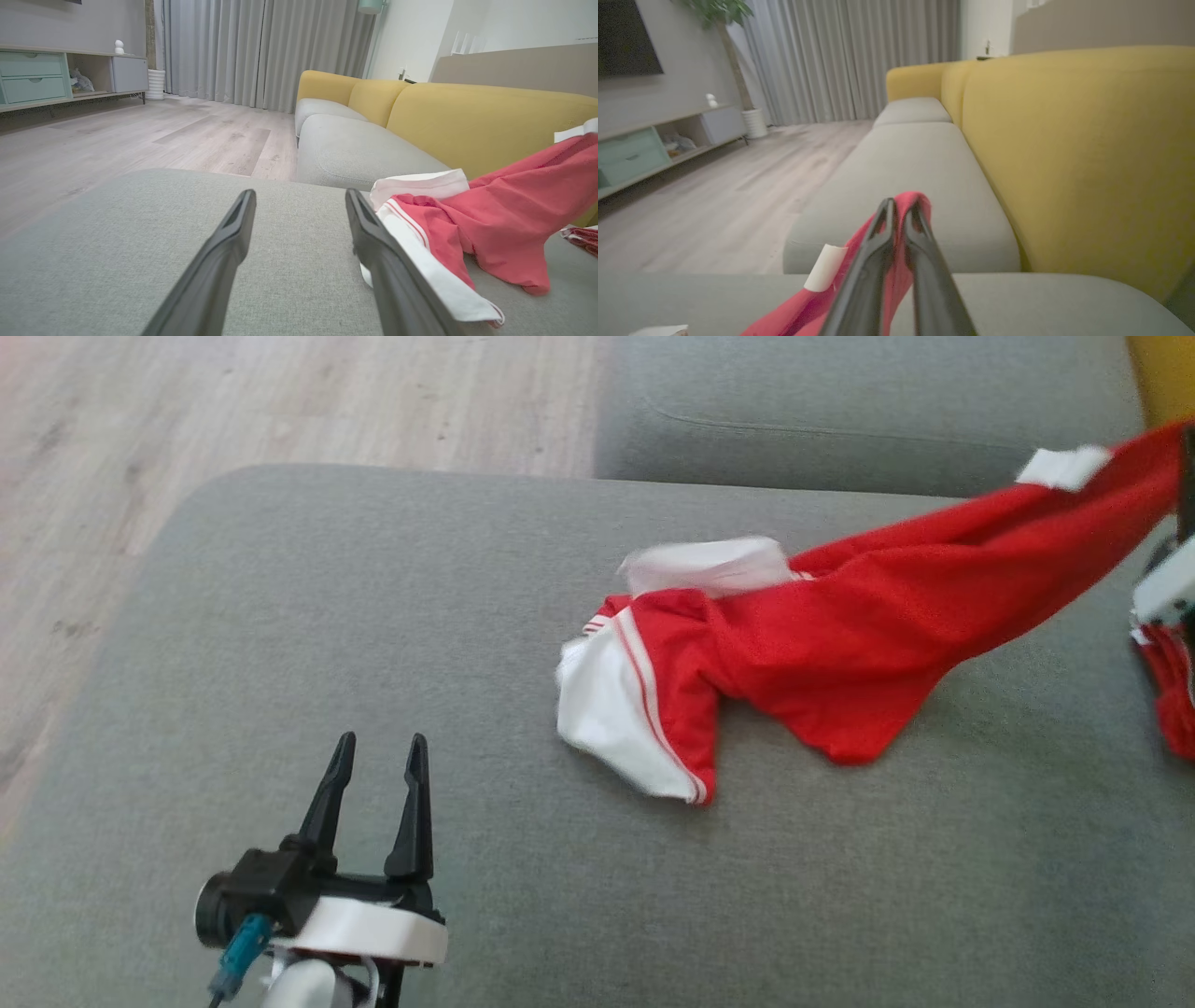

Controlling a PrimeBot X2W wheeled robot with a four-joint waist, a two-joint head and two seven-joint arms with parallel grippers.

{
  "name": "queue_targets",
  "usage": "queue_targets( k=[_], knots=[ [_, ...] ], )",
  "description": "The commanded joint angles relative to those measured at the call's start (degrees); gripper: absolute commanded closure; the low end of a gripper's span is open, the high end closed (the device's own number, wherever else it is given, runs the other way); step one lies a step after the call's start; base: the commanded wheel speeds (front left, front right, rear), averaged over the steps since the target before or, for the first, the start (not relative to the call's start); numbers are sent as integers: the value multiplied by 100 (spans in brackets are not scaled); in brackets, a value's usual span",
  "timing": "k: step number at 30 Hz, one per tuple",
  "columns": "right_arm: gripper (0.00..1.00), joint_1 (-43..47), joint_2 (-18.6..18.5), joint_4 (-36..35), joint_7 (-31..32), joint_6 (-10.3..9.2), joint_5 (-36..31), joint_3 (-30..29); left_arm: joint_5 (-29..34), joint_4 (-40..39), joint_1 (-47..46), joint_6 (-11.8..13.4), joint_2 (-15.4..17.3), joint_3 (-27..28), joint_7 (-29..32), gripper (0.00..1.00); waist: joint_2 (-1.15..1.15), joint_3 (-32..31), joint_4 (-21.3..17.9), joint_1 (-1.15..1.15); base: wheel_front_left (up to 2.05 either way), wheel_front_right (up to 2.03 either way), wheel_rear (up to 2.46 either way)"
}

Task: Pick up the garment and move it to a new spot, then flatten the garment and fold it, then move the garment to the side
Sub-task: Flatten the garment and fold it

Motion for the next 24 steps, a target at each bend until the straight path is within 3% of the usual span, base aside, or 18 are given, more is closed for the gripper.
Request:
queue_targets(
  k=[1, 7, 11, 17, 20, 24],
  knots=[
    [0, -215, -46, 44, 30, -5, -288, -17, 40, -174, -320, -9, -1, 166, -29, 0, 0, 4, -125, -1, 0, 0, 0],
    [0, -256, 294, 179, -88, -5, -762, -54, 51, -157, -352, -6, -3, 198, -29, 0, 0, -45, -328, -1, 0, 0, 0],
    [0, -168, 622, -157, -326, -5, -1005, 19, 61, -150, -349, -5, -4, 249, -29, 0, 0, -110, -486, -1, 0, 0, 0],
    [0, 559, 1132, -1238, -620, -5, -1134, -100, 40, -163, -313, -4, -5, 297, -29, 0, 0, -213, -645, -1, 0, 0, 0],
    [0, 1254, 1356, -1941, -727, -5, -1425, -348, -25, -184, -262, 4, -5, 258, -29, 0, 0, -240, -682, -1, 0, 0, 0],
    [0, 2293, 1938, -2830, -801, -5, -1756, -903, -64, -187, -147, 28, -5, 170, -29, 0, 0, -246, -718, -1, 0, 0, 0]
  ],
)
